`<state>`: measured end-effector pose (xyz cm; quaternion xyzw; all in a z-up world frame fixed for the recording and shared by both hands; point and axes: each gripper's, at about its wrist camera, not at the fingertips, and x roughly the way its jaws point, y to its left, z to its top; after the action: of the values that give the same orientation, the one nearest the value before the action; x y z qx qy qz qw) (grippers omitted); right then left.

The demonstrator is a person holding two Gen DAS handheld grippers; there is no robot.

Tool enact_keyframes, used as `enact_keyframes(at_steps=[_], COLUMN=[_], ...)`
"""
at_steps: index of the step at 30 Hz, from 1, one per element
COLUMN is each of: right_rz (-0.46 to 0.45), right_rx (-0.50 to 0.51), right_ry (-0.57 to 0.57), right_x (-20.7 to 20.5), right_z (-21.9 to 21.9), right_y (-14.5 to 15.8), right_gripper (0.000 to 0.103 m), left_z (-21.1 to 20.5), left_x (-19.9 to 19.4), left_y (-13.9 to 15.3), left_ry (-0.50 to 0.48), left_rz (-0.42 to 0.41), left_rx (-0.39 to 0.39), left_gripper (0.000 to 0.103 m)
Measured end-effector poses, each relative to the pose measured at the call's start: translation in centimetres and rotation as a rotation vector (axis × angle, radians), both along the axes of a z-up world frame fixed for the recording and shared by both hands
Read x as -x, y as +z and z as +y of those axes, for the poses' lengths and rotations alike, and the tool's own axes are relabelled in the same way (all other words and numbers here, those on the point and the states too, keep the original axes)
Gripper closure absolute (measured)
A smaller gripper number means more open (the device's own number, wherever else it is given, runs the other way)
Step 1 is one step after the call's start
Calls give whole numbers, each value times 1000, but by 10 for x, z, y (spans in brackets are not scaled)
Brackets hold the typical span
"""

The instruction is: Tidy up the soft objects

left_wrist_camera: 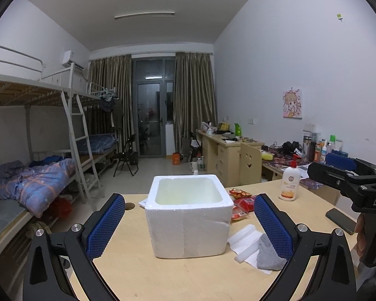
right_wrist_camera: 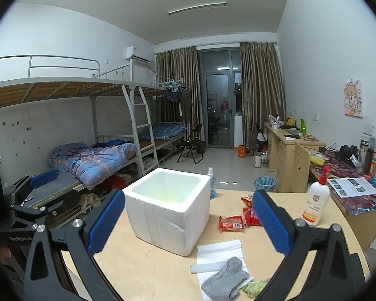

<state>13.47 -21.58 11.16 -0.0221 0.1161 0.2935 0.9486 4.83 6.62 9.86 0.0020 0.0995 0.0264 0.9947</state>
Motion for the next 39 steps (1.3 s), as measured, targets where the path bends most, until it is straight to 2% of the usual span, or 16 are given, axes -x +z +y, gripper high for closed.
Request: enact_keyframes(at_steps=[12,25,33,39], right_rz=[-12,-33,-42,-51], right_rx=[-10,-13,-15,-21], right_ry=[-29,-81,-99,-139], right_x=[35,81,96,95], right_z=[-14,-29,-39,-49], right_y=[-11,-29,-33,-40], right_gripper=[0,0,0,0], left_z=[-5,-21,-35,-41], left_x=[31,77,99,94], left_y=[-7,-28,-31,-39], left_ry=[-21,-80,-103,-122], left_rz=[-21,-55,-76,-66], left_rx=[14,29,13,37], left_gripper=[0,0,0,0])
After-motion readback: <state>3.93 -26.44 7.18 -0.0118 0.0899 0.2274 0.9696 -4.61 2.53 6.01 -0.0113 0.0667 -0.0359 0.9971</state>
